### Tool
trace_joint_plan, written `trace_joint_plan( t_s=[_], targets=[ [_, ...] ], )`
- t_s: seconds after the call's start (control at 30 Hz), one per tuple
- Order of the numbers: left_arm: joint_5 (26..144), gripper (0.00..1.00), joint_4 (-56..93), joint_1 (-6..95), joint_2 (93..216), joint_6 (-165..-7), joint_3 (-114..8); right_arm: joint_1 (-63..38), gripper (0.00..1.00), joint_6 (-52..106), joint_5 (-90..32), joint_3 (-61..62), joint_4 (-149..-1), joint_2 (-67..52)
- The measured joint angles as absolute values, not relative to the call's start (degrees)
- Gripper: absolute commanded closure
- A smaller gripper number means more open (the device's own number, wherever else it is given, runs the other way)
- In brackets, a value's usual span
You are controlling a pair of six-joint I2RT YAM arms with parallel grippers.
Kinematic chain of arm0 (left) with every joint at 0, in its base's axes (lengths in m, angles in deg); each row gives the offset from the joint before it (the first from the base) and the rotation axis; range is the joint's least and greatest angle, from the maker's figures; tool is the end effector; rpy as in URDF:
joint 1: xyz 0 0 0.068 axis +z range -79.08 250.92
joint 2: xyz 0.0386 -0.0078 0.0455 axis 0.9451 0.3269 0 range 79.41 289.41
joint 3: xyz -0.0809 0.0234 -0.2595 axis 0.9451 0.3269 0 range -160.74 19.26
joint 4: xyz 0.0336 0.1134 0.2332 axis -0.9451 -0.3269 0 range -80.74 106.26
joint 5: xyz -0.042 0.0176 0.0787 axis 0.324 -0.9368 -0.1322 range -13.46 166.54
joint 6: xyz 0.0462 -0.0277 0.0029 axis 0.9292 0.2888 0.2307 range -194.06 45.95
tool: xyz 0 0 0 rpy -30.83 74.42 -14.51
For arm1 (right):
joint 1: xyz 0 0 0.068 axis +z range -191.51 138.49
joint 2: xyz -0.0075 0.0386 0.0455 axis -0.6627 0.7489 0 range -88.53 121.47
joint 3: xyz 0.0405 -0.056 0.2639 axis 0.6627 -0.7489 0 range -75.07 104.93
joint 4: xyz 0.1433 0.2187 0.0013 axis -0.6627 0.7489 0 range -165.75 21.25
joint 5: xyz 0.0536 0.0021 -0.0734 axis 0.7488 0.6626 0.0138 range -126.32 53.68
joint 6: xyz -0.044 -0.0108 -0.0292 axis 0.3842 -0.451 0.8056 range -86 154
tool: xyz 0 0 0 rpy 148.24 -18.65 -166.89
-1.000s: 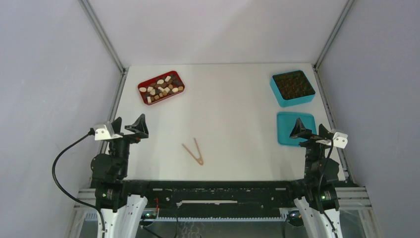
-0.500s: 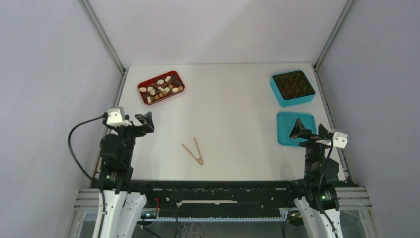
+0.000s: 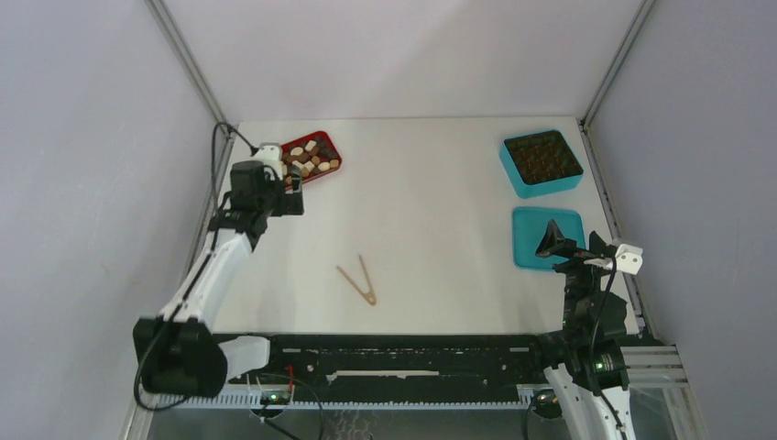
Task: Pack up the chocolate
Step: Move the plate to the center of the board.
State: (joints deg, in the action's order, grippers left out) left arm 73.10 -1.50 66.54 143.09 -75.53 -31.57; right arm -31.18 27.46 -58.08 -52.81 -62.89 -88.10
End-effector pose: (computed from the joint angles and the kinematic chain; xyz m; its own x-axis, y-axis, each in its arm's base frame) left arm 0.2489 -0.0170 0.2983 -0.5083 0.0132 -0.8611 0.0116 0.9999 0.0085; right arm 0.0681 -0.0010 0.2790 0.1745 0.1394 -0.9747 0.1750 0.9698 0.1700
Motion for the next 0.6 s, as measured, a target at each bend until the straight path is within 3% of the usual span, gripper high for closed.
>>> trace_joint_plan(
  t_s=[0.6],
  targets=[
    [74.1,0.10,-12.3,68.2,187.4,-57.4,-66.0,-30.9,0.00,27.3,-60.1,-52.8,-61.2,-88.1]
  ],
)
